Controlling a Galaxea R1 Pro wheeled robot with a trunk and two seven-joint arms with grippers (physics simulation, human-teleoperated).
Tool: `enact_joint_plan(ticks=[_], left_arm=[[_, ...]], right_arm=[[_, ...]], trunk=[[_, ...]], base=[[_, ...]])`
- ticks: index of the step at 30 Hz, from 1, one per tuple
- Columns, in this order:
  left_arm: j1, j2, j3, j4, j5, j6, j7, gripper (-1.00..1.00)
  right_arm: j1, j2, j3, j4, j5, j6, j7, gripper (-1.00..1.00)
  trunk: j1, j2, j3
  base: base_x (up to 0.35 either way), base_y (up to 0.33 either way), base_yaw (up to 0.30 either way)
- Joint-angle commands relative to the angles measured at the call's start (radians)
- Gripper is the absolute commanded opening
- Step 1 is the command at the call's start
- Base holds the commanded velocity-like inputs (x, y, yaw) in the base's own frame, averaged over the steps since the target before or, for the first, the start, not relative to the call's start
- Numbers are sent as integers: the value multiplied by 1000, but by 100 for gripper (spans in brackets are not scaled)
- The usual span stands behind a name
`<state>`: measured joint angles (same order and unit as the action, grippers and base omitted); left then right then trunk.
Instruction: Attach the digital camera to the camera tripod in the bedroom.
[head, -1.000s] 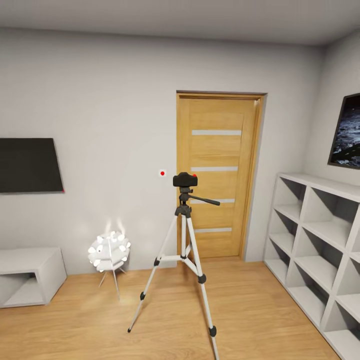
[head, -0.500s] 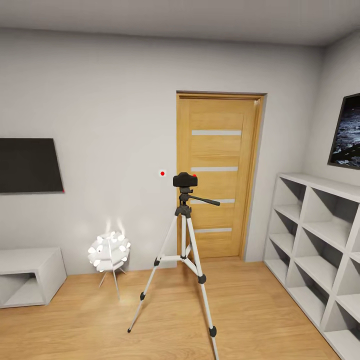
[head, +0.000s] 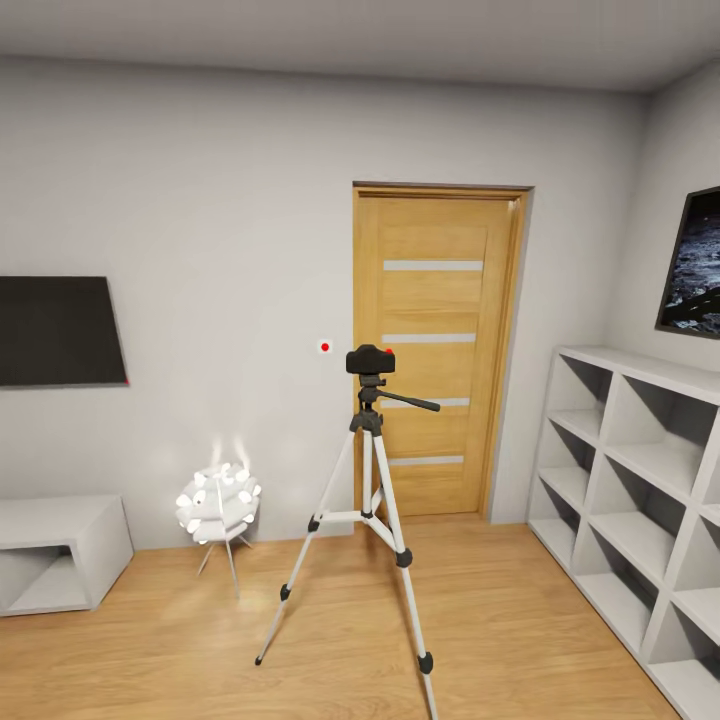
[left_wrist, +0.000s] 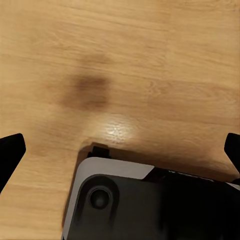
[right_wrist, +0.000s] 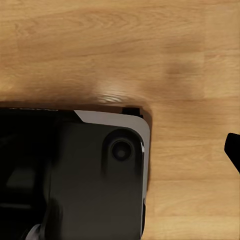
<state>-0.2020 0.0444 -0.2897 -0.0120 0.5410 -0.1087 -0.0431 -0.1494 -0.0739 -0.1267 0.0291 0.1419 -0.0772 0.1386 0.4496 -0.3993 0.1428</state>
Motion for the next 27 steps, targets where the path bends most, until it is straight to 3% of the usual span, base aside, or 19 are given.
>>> enact_joint_plan(ticks=[1,27], left_arm=[[0,0,-8,1,10,-3,-4,100],[0,0,-9,1,11,-3,-4,100]], right_arm=[[-1,-1,-9,3,10,-6,2,100],[-1,-2,-11,3,9,-5,-2,100]], trunk=[[0,-1,0],[0,-1,0]], base=[[0,0,0],[0,0,0]])
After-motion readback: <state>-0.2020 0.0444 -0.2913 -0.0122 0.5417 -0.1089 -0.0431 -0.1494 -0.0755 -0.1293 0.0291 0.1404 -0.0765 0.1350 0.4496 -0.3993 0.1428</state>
